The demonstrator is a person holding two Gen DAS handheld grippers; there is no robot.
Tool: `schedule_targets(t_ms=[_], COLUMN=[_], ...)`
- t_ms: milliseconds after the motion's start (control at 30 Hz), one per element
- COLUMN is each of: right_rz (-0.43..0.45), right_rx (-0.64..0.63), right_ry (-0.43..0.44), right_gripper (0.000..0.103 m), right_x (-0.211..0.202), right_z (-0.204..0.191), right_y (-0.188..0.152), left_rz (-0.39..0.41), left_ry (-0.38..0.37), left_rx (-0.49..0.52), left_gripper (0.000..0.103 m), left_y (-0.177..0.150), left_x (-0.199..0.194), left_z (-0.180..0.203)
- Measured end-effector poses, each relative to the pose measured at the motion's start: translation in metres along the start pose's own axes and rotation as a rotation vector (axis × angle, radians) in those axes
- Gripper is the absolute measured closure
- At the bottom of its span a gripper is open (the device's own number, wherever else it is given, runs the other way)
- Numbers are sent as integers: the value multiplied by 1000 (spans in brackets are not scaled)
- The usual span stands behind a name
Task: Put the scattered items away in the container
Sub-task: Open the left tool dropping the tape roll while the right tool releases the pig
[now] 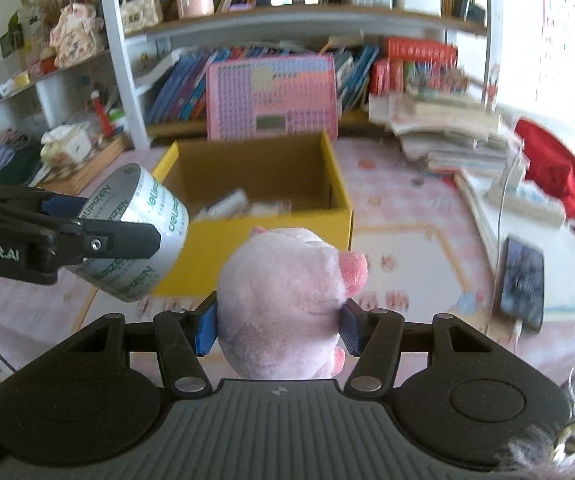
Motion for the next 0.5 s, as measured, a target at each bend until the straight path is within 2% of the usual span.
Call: schedule_targets(t_ms=[267, 500], right_rz=[106, 101], right_rx=[-49, -96], right_ry=[-13, -17], right_gripper=[47, 47], right_x=[23, 74], right_z=[0, -2], right_y=[55, 86], left_rz=[42, -4], left_ry=[31, 48], left_rx=[65, 79], left_gripper=[18, 18], left_y=[29, 31], left_x=[22, 60], left_z=[-22, -49])
Point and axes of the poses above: each gripper's, at about its wrist camera, not at the fingertips, and x roughly the way its jaws point, z to its right, y to its top, the point moved 1 cm from there along x, roughly the way its jaws point, and after that the axes turned 2 degrees about z, right-handed, at the moved point
